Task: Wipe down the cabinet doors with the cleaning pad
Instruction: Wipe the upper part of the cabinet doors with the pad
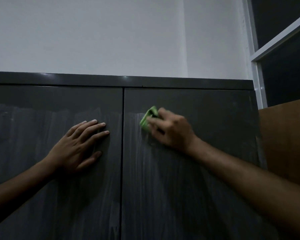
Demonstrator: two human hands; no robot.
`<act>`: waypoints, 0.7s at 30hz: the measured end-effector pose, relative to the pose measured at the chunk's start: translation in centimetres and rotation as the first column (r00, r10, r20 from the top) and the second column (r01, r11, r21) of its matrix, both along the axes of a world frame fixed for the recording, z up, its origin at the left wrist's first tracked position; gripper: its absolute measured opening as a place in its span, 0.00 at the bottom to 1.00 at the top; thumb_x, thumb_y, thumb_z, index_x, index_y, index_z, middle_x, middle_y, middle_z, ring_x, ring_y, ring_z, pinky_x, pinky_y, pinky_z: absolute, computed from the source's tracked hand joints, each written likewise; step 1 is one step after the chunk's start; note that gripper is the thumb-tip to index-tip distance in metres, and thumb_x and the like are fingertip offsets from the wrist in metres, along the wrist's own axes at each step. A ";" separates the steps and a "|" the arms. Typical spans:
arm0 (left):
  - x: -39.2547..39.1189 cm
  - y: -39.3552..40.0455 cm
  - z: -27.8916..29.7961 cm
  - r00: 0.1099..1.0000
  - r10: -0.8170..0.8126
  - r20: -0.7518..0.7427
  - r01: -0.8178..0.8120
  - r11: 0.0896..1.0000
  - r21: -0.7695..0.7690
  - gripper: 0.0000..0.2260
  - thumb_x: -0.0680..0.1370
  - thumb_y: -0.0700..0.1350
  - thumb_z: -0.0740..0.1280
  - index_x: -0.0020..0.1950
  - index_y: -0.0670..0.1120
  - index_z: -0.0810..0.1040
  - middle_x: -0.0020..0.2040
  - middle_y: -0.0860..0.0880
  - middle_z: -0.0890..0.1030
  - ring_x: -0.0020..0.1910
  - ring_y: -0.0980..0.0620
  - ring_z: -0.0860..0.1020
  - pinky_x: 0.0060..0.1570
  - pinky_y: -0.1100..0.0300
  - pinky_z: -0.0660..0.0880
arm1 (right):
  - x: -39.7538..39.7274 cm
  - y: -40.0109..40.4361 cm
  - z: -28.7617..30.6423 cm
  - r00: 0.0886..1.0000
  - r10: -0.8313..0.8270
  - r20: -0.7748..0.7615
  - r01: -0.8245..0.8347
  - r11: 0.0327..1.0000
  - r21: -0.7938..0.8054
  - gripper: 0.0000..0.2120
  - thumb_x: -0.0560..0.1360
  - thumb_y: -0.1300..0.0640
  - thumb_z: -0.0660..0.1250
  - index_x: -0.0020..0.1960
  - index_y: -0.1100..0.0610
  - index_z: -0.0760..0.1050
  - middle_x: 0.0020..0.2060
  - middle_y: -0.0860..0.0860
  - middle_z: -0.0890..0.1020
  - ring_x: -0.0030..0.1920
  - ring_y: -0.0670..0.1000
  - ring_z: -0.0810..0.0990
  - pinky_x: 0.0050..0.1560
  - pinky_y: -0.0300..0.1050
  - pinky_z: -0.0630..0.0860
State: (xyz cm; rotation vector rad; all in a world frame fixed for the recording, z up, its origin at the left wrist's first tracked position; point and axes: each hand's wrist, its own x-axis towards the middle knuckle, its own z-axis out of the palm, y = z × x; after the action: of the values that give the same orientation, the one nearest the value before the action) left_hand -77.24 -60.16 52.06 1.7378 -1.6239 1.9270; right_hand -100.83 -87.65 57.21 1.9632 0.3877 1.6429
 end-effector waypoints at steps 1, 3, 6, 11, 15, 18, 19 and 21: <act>0.0 0.0 0.0 1.000 0.002 0.001 -0.002 1.000 0.000 0.30 0.82 0.60 0.58 0.81 0.48 0.66 0.81 0.43 0.66 0.82 0.41 0.61 0.82 0.45 0.54 | -0.2 0.0 -0.6 0.994 -0.045 -0.102 0.029 0.988 -0.151 0.12 0.81 0.50 0.67 0.59 0.54 0.83 0.46 0.57 0.79 0.38 0.57 0.80 0.34 0.50 0.78; 0.1 0.0 0.0 1.000 0.005 0.000 -0.005 1.000 -0.002 0.30 0.82 0.60 0.58 0.82 0.48 0.65 0.81 0.43 0.66 0.82 0.41 0.61 0.82 0.46 0.54 | -0.9 -0.3 1.6 0.993 -0.088 -0.081 0.068 0.974 -0.218 0.11 0.81 0.50 0.67 0.57 0.54 0.84 0.44 0.57 0.79 0.37 0.57 0.79 0.33 0.50 0.77; 0.3 0.0 0.0 1.000 0.012 -0.009 -0.012 1.000 -0.001 0.30 0.82 0.61 0.58 0.82 0.49 0.65 0.82 0.44 0.65 0.83 0.42 0.60 0.83 0.47 0.52 | -1.3 0.1 5.9 0.974 -0.035 0.225 -0.008 0.982 0.190 0.11 0.81 0.50 0.67 0.58 0.54 0.84 0.47 0.57 0.79 0.42 0.59 0.81 0.38 0.55 0.81; 0.3 0.1 -0.1 0.999 0.036 -0.034 -0.036 0.999 0.005 0.30 0.83 0.62 0.56 0.83 0.50 0.63 0.82 0.45 0.64 0.83 0.44 0.58 0.83 0.49 0.49 | 1.5 2.0 -1.1 0.991 -0.016 -0.135 -0.014 0.976 -0.218 0.11 0.83 0.49 0.65 0.56 0.54 0.83 0.46 0.56 0.79 0.39 0.56 0.79 0.34 0.50 0.78; 0.6 0.1 -0.1 0.999 0.030 -0.023 -0.030 1.000 0.010 0.30 0.84 0.63 0.54 0.83 0.50 0.63 0.83 0.45 0.64 0.83 0.44 0.58 0.83 0.47 0.51 | 0.5 2.3 3.5 0.999 -0.028 0.039 0.032 0.996 -0.084 0.11 0.81 0.50 0.67 0.57 0.54 0.85 0.46 0.58 0.80 0.40 0.59 0.81 0.36 0.53 0.79; 0.5 0.1 -0.1 1.000 0.011 -0.023 -0.011 1.000 0.009 0.29 0.84 0.62 0.55 0.82 0.50 0.64 0.82 0.44 0.65 0.83 0.43 0.60 0.82 0.44 0.56 | 1.6 3.8 4.4 0.974 -0.025 0.226 -0.029 0.972 0.232 0.11 0.81 0.50 0.66 0.56 0.54 0.84 0.50 0.58 0.80 0.44 0.59 0.81 0.39 0.56 0.81; 0.4 0.1 0.0 1.000 -0.003 -0.021 0.004 1.000 0.007 0.29 0.83 0.61 0.57 0.81 0.49 0.65 0.81 0.44 0.66 0.82 0.42 0.61 0.81 0.42 0.58 | 2.4 4.4 3.0 0.984 0.005 0.176 -0.037 0.983 0.178 0.11 0.81 0.50 0.66 0.56 0.54 0.84 0.50 0.58 0.80 0.43 0.59 0.81 0.38 0.54 0.81; 0.2 0.0 0.1 0.999 -0.039 -0.021 0.039 0.999 0.002 0.28 0.83 0.60 0.60 0.79 0.48 0.67 0.80 0.43 0.68 0.80 0.41 0.64 0.79 0.42 0.61 | 3.2 5.0 -0.7 0.997 0.005 -0.073 -0.014 0.992 -0.126 0.12 0.82 0.50 0.65 0.56 0.54 0.83 0.48 0.57 0.80 0.39 0.57 0.79 0.34 0.51 0.78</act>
State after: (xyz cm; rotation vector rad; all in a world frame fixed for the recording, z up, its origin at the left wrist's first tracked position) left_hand -77.00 -60.12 52.11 1.7078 -1.6409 1.8838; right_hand -97.61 -82.66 56.50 1.9322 0.5172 1.5174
